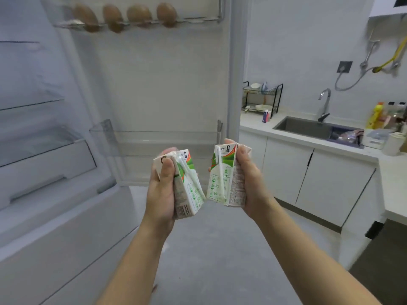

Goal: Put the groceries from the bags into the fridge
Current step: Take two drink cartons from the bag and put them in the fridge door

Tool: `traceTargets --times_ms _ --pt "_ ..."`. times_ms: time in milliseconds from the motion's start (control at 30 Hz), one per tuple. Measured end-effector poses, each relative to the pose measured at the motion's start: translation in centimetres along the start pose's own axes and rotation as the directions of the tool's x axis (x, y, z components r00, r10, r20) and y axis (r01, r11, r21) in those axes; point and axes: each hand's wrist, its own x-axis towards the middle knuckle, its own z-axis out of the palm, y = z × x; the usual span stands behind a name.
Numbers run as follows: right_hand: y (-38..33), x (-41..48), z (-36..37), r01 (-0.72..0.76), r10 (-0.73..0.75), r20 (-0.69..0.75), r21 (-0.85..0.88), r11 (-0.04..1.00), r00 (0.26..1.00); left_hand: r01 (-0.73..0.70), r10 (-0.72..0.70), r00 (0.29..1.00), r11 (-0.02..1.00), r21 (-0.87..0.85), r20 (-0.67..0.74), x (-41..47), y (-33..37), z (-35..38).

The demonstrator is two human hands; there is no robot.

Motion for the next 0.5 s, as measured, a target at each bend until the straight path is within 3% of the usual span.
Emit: traceTargets --times_ms 67,167,333,500 --pt "-0.9 2.5 1.1 0.09 -0.082 0.062 -0.141 0.986 0.995 -0.161 0.162 0.987 0.981 0.109 0.002 1.4 1.4 -0.4" --pt "-2.7 5.9 2.8 0.194 -0.158 0.2 -0.175 0.965 0.967 -0.301 0.298 0.954 0.928 0.218 0.047 3.6 4.3 -1.7" --pt "-5.1 11.4 6.3 0.293 -0.198 0.335 -0.263 0.919 0.921 -0.371 0.345 0.928 0.834 0.408 0.139 8.8 10.0 -3.9" --pt "-4.8 16.9 9.7 0.487 -0.338 0.356 -0.542 0.685 0.871 -0.343 0.307 0.935 0.667 0.661 0.175 15.7 14.8 -6.5"
